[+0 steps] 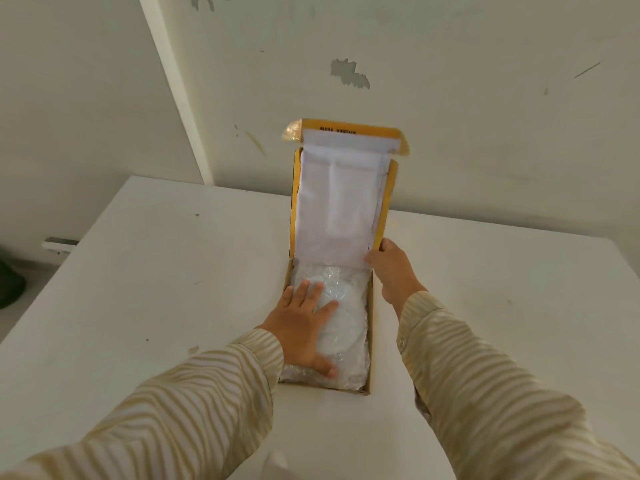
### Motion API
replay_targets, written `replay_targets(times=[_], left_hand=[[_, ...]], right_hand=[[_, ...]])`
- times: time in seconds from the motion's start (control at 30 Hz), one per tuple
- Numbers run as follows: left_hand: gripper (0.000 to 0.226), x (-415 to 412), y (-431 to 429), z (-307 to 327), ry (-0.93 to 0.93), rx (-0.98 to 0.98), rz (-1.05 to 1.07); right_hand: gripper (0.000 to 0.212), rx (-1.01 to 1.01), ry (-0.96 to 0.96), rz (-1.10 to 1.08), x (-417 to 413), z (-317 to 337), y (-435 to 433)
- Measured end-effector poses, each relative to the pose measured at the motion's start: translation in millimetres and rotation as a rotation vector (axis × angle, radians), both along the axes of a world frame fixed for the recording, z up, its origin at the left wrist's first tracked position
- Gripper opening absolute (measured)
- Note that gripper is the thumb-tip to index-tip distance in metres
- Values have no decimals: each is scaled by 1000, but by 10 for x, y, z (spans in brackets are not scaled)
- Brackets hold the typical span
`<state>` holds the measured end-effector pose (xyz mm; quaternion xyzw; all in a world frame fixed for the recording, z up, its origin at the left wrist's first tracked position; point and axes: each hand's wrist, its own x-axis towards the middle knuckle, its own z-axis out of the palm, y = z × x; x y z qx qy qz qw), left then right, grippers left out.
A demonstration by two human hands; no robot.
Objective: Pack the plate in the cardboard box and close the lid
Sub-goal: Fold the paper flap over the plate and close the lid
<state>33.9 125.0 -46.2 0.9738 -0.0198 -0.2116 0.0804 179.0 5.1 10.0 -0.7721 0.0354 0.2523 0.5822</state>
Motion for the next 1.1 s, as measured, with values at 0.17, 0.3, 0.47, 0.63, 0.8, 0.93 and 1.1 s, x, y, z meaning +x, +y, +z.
replay_targets(times=[0.17, 0.3, 0.47, 0.63, 0.8, 0.93, 1.1], left_hand=[[118, -105, 49, 14, -101, -1, 59], [80, -233, 192, 101, -384, -355, 452], [37, -207, 387, 377, -330, -1202, 1160], [83, -223, 536, 583, -26, -1678, 1168], [10, -356, 413, 749, 91, -1468, 1077], [11, -528, 380, 699, 38, -1254, 1105], [27, -784, 256, 593, -20, -1077, 1053]], right_hand=[[19, -33, -171, -63, -73, 136, 17], [23, -91, -343, -82, -241, 226, -75], [21, -59, -385, -92, -536, 202, -199], [24, -311, -684, 153, -769, 0, -427], [46, -502, -760, 370, -902, -166, -636], [44, -129, -281, 238, -991, -46, -799], [28, 127, 77, 195, -1153, 25, -948]])
